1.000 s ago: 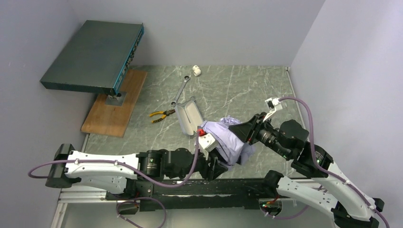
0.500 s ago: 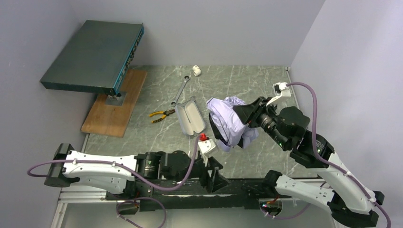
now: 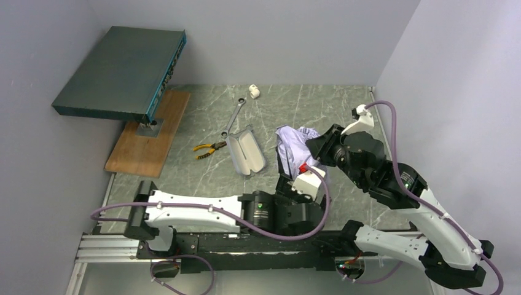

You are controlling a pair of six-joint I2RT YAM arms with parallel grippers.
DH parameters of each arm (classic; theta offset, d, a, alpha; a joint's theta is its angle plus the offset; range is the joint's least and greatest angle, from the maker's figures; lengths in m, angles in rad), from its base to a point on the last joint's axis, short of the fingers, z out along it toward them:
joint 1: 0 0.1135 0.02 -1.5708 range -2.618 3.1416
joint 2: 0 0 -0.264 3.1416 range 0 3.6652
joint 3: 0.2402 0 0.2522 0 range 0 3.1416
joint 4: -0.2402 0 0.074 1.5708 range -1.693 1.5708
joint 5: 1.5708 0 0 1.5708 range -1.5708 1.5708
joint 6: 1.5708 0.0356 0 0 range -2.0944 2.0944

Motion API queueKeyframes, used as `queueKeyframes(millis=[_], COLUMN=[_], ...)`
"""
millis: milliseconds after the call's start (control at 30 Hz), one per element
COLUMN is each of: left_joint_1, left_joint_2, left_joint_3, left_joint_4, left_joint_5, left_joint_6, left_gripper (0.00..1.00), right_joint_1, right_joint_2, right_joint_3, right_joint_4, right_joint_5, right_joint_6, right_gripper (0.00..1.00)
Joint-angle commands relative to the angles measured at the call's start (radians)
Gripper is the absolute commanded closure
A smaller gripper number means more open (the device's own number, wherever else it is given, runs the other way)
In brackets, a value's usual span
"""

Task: Open the umbrella

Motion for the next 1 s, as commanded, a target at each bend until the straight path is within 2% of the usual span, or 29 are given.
queueKeyframes(millis=[0, 100, 233, 333, 600, 667, 767, 967], left_joint_1=[0.007, 0.003, -0.005, -0.020, -0.032, -0.025, -0.006, 0.002], left_joint_2=[0.074, 0.119, 0.137, 0.139, 0.138, 0.158, 0.174, 0.164], left_joint_3=[0.119, 0.202, 0.266, 0.303, 0.239, 0.245, 0.244, 0.208], left_joint_4=[-0.277, -0.373, -0.431, -0.513, -0.442, -0.461, -0.518, -0.457], left_joint_5=[-0.167, -0.197, -0.170, -0.169, -0.217, -0.237, -0.265, -0.327], left_joint_6=[-0.103, -0.138, -0.124, -0.183, -0.062, -0.085, -0.135, -0.087], left_gripper=[0.04, 0.05, 0.02, 0.01, 0.01, 0.01, 0.04, 0.14], right_joint_1=[0.004, 0.005, 0.004, 0.004, 0.004, 0.004, 0.004, 0.003], right_joint_2=[-0.004, 0.006, 0.041, 0.063, 0.099, 0.099, 0.096, 0.095], right_joint_3=[0.112, 0.126, 0.151, 0.167, 0.211, 0.214, 0.218, 0.196], right_joint_4=[-0.005, -0.023, -0.076, -0.111, -0.143, -0.147, -0.155, -0.154], right_joint_5=[0.011, 0.043, 0.099, 0.117, 0.021, -0.002, -0.035, -0.122], right_joint_6=[0.024, 0.013, 0.003, 0.011, 0.046, 0.050, 0.053, 0.061], right_gripper=[1.00, 1.00, 1.00, 1.00, 1.00, 1.00, 1.00, 1.00])
